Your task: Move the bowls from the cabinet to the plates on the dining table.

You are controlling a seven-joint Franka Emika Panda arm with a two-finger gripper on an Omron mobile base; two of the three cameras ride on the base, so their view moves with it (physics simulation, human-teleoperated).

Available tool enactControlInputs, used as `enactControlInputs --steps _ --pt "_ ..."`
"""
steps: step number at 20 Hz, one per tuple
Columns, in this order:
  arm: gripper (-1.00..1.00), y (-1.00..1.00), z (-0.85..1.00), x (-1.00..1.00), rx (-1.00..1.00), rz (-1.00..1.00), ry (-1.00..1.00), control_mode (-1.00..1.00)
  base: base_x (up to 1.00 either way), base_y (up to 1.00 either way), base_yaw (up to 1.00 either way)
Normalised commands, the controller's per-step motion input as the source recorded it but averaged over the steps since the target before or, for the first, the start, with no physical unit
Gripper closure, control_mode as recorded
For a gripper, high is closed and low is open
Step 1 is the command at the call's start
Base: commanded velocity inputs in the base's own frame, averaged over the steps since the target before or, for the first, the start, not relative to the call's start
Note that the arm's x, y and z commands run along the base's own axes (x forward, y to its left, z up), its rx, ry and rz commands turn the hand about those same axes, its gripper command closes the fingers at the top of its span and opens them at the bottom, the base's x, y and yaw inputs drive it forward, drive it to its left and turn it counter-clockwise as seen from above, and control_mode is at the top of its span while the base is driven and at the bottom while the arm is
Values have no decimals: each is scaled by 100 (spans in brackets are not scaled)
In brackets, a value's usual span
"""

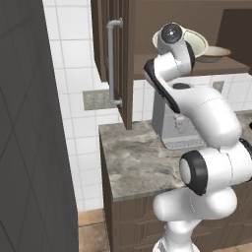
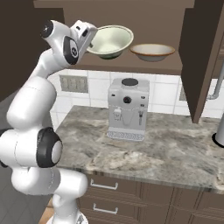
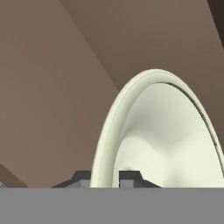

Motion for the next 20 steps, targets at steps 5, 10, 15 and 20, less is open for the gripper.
enactControlInputs --steps 5,10,15,20 --pt "100 0 32 -77 0 0 0 -100 0 0 0" --pt "100 0 28 -75 -1 0 3 -100 0 0 0" --pt "100 0 11 -69 -2 4 7 -100 0 0 0" --pt "100 0 0 -68 -4 8 5 -100 0 0 0"
